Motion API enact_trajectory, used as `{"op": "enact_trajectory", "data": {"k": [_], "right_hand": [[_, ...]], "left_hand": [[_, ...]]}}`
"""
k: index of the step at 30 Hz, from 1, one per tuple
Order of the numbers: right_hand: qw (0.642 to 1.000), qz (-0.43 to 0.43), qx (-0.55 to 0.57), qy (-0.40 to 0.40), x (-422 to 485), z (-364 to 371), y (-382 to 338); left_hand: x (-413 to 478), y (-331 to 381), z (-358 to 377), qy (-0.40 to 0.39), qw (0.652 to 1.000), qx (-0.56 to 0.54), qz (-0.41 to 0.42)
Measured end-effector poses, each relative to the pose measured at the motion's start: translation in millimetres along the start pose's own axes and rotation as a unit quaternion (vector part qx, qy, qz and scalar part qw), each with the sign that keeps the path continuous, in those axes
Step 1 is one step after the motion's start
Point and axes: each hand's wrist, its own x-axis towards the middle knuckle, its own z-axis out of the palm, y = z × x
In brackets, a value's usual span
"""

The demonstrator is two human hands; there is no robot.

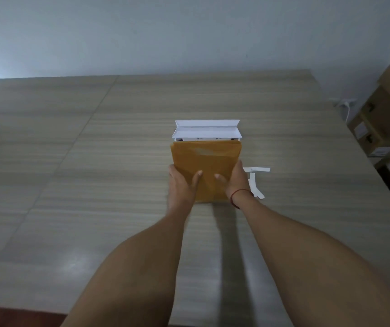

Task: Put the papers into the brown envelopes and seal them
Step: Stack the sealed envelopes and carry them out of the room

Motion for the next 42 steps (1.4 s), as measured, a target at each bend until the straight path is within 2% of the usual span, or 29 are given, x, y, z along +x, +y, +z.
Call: {"op": "enact_trajectory", "data": {"k": [9,14,19,23,28,34,37,39,42], "right_hand": [[1.0,0.017,-0.018,0.008,-15.8,7.6,24.3],[0.999,0.006,-0.002,0.042,-13.3,3.5,22.3],[1.0,0.004,-0.015,0.019,-17.6,2.6,33.1],[0.999,-0.005,0.005,0.035,-13.4,0.6,28.6],[0.999,0.013,0.02,0.031,-17.8,8.1,35.9],[0.998,0.047,-0.029,-0.014,-14.0,-9.7,27.3],[0.998,0.058,-0.013,-0.033,-14.8,-24.3,20.9],[0.997,0.074,0.005,-0.028,-16.1,-40.1,15.5],[0.993,0.118,0.016,0.0,-24.4,-83.4,16.5]], "left_hand": [[-14.7,-21.0,8.4,-0.025,1.0,0.014,0.004],[-5.7,-14.9,8.1,-0.033,0.999,0.001,-0.008],[-13.5,-21.7,13.3,-0.051,0.999,0.006,-0.01],[-9.8,-12.7,11.3,-0.041,0.999,0.008,0.016],[-16.3,-21.0,16.4,-0.055,0.998,0.014,-0.024],[-8.2,0.9,6.7,-0.072,0.995,0.068,-0.014],[-3.3,19.0,4.3,-0.095,0.992,0.08,-0.03],[-0.5,37.1,7.2,-0.117,0.988,0.1,-0.034],[-5.9,78.8,27.7,-0.165,0.973,0.161,0.003]]}}
